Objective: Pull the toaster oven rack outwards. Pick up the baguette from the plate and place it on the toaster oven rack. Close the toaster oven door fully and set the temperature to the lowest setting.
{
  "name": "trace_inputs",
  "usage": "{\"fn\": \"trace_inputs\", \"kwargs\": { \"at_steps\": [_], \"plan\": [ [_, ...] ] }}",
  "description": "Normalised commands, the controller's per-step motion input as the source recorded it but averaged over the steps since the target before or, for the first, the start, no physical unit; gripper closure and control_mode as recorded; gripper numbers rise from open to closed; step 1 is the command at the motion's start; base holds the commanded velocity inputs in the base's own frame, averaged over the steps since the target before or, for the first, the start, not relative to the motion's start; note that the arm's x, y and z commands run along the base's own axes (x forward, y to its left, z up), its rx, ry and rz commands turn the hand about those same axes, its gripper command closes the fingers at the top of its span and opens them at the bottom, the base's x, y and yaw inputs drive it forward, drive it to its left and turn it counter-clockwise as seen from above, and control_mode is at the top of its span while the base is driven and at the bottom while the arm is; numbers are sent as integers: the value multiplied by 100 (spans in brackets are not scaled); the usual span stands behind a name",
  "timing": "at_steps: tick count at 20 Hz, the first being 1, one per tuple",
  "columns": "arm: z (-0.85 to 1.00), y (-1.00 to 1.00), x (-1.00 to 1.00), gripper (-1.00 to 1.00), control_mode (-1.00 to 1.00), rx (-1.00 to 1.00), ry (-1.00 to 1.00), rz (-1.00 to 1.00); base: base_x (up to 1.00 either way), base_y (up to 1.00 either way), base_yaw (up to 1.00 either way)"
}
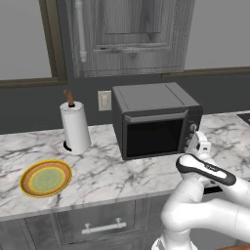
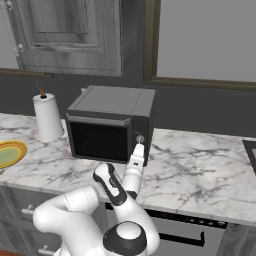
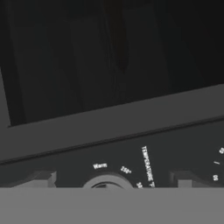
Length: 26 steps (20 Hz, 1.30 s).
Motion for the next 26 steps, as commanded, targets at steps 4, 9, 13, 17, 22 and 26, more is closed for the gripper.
{"fn": "trace_inputs", "kwargs": {
  "at_steps": [4,9,13,17,22,26],
  "plan": [
    [-26,-47,42,-100,-100,7,3,6,0,0,0],
    [-19,-52,44,100,-100,6,5,5,0,0,0],
    [-14,-67,49,100,-100,10,6,3,0,0,0],
    [-7,-72,59,100,-100,11,8,3,0,0,0],
    [0,-83,60,100,-100,9,9,8,0,0,0],
    [0,-70,47,100,-100,0,9,11,0,0,0]
  ]
}}
